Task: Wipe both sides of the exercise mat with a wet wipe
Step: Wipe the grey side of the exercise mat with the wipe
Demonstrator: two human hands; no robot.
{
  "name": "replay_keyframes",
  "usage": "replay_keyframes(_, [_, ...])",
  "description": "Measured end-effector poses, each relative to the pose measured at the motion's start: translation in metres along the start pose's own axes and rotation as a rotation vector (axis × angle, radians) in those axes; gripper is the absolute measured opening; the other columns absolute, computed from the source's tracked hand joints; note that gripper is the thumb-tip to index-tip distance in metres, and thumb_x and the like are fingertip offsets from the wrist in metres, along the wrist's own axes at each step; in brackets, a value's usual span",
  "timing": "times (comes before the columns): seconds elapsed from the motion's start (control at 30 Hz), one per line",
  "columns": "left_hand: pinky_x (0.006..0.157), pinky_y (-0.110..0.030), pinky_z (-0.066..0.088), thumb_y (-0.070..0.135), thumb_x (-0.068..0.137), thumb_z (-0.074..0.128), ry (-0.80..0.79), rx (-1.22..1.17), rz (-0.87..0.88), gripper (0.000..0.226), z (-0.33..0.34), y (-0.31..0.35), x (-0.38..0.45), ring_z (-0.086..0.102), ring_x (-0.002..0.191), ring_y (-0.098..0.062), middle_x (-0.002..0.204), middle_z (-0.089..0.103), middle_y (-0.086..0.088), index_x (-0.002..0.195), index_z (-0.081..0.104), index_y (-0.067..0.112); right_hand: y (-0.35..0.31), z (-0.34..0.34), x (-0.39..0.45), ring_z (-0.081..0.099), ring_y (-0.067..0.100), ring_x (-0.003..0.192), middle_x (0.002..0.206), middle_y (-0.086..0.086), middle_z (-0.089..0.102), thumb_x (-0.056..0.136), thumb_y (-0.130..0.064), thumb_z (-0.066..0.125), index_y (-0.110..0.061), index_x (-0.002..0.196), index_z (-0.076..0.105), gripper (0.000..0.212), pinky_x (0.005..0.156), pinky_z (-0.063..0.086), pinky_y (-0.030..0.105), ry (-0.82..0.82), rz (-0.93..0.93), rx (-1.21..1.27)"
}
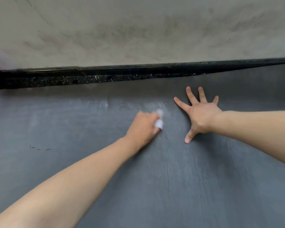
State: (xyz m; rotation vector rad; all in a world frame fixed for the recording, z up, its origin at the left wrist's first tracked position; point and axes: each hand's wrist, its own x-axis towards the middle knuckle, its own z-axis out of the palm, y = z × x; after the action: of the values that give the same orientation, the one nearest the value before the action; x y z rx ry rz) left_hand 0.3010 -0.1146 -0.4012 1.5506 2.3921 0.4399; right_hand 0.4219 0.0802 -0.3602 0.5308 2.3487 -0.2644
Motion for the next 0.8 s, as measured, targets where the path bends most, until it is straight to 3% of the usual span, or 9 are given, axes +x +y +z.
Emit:
replay_keyframes(0.07, [0.070,-0.039,0.037,0.031,0.094,0.052,-0.198,0.039,0.364,0.018,0.010,0.028,-0.028,0.056,0.068,-0.031,0.072,0.061,-0.008,0.087,0.056,0.015,-0.003,-0.002,-0.005,-0.026,0.047,0.155,0.166,0.005,-0.041,0.036,-0.084,0.088,-0.049,0.156,-0.029,0.171,0.115,0.011,0.083,0.008,0.015,0.018])
replay_keyframes(0.13, [0.070,-0.038,0.036,0.030,0.096,0.053,-0.205,0.079,0.447,0.015,0.006,0.021,-0.031,0.054,0.068,-0.028,0.072,0.060,-0.005,0.087,0.054,0.017,-0.008,0.003,-0.017,-0.019,0.046,0.157,0.170,0.006,-0.032,0.046,-0.079,0.090,-0.046,0.161,-0.021,0.163,0.119,0.012,0.078,0.038,0.026,0.045])
replay_keyframes(0.27, [0.073,-0.040,0.035,0.024,0.094,0.059,0.100,0.089,-0.171,0.011,-0.003,-0.017,-0.021,0.060,0.071,-0.035,0.074,0.064,-0.009,0.090,0.058,0.014,-0.030,0.039,-0.063,-0.014,0.041,0.160,0.172,0.003,-0.027,0.058,-0.076,0.087,-0.041,0.165,-0.012,0.150,0.125,0.014,0.069,0.055,-0.047,0.144])
replay_keyframes(0.33, [0.073,-0.040,0.034,0.021,0.092,0.060,0.131,0.057,-0.227,0.007,0.005,-0.006,-0.030,0.060,0.072,-0.036,0.076,0.065,-0.011,0.093,0.059,0.014,-0.044,0.067,-0.088,-0.020,0.042,0.158,0.169,0.004,-0.034,0.051,-0.085,0.083,-0.041,0.163,-0.020,0.159,0.123,0.012,0.071,0.031,-0.026,0.135])
replay_keyframes(0.47, [0.070,-0.038,0.038,0.025,0.094,0.057,-0.242,0.048,0.481,0.009,0.021,0.043,-0.084,0.056,0.068,-0.030,0.073,0.062,-0.007,0.098,0.055,0.017,-0.058,0.098,-0.100,-0.031,0.045,0.154,0.164,0.008,-0.044,0.047,-0.088,0.082,-0.037,0.160,-0.029,0.166,0.120,0.007,0.077,0.026,0.032,0.027])
replay_keyframes(0.53, [0.069,-0.037,0.041,0.025,0.096,0.055,-0.278,0.108,0.666,0.007,0.015,0.029,-0.085,0.055,0.068,-0.027,0.074,0.063,-0.004,0.097,0.055,0.018,-0.059,0.100,-0.098,-0.032,0.044,0.153,0.164,0.007,-0.045,0.046,-0.087,0.083,-0.038,0.159,-0.031,0.167,0.120,0.005,0.077,0.038,0.047,0.032])
replay_keyframes(0.7, [0.073,-0.041,0.037,0.020,0.091,0.063,0.059,0.019,-0.132,0.009,-0.001,-0.006,-0.063,0.061,0.074,-0.038,0.078,0.067,-0.014,0.092,0.060,0.011,-0.059,0.103,-0.095,-0.036,0.041,0.152,0.162,0.004,-0.047,0.046,-0.083,0.086,-0.042,0.156,-0.034,0.168,0.121,-0.001,0.076,0.021,0.073,0.066])
replay_keyframes(0.73, [0.070,-0.040,0.036,0.018,0.089,0.065,0.069,-0.016,-0.098,0.009,0.004,0.005,-0.072,0.060,0.070,-0.037,0.074,0.065,-0.014,0.090,0.059,0.011,-0.059,0.103,-0.095,-0.036,0.040,0.152,0.162,0.003,-0.048,0.045,-0.083,0.086,-0.043,0.156,-0.034,0.169,0.120,-0.002,0.076,0.020,0.077,0.068])
replay_keyframes(0.8, [0.067,-0.039,0.034,0.020,0.089,0.063,-0.115,-0.037,0.266,0.012,0.024,0.040,-0.103,0.059,0.067,-0.034,0.069,0.062,-0.010,0.093,0.053,0.016,-0.060,0.103,-0.095,-0.035,0.040,0.153,0.162,0.003,-0.047,0.045,-0.084,0.085,-0.043,0.156,-0.034,0.168,0.120,-0.001,0.076,0.020,0.081,0.062])
